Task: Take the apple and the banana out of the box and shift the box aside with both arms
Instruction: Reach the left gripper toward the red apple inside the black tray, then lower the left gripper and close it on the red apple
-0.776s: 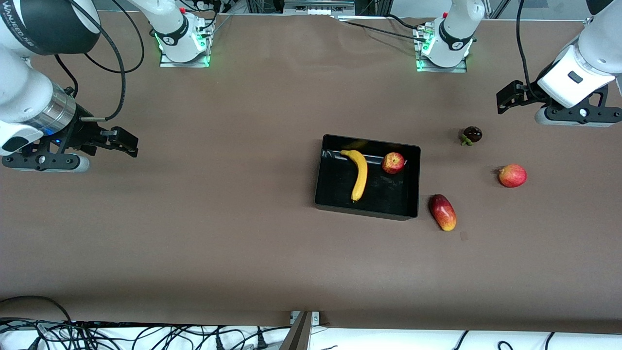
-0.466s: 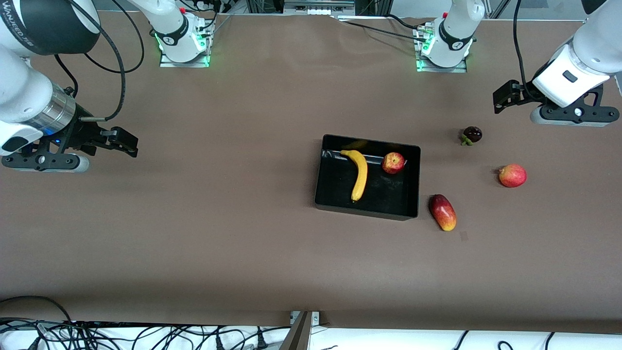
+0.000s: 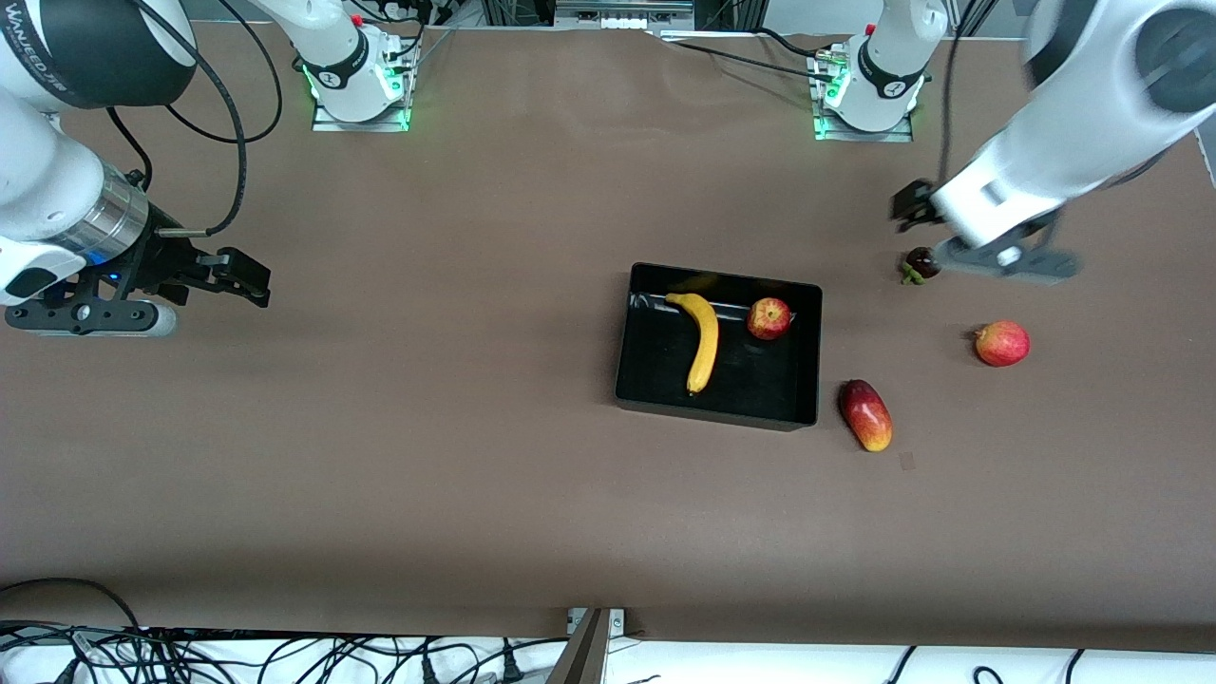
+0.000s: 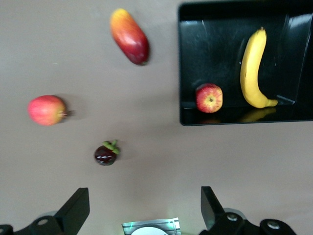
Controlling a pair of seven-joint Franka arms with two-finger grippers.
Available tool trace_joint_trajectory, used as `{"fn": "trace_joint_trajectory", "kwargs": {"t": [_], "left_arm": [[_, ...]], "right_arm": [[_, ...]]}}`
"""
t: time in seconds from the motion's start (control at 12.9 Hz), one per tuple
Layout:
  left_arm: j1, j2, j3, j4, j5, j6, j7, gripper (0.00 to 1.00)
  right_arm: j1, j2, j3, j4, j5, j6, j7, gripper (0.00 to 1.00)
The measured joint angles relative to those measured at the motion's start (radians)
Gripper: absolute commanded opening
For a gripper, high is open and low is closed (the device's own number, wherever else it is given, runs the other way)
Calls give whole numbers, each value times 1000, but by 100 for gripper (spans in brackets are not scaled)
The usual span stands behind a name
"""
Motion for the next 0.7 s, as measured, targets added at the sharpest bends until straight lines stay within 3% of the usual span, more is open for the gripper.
{"fn": "trace_joint_trajectory", "kwargs": {"t": [0.47, 0.7], "left_arm": [[-101, 220, -28, -7, 0, 218, -237, 100], [-117, 280, -29, -96, 0, 407, -283, 100]], "right_arm": [[0, 1, 0, 0, 0, 0, -2, 100], [0, 1, 0, 0, 0, 0, -2, 100]]}}
